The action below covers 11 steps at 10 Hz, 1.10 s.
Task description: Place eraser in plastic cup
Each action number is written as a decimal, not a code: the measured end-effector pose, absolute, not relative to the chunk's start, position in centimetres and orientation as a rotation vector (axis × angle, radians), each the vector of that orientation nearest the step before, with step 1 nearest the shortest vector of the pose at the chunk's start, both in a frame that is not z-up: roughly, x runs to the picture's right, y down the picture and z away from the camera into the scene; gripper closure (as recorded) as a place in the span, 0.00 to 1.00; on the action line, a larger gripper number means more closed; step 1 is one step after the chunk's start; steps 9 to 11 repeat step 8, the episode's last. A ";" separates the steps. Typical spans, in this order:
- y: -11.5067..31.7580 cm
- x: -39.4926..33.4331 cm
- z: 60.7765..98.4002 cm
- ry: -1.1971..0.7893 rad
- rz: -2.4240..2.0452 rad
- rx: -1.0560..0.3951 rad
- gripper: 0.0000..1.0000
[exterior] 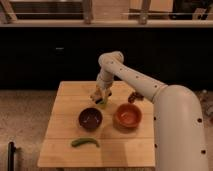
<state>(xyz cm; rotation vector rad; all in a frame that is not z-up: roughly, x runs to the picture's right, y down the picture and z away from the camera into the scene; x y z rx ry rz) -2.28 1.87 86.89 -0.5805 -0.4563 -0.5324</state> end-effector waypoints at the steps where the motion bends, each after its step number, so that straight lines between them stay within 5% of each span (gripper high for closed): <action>1: 1.9 -2.2 86.7 -0.455 -0.533 -0.581 0.20; 11: 2.8 -0.8 85.9 -0.464 -0.507 -0.580 0.20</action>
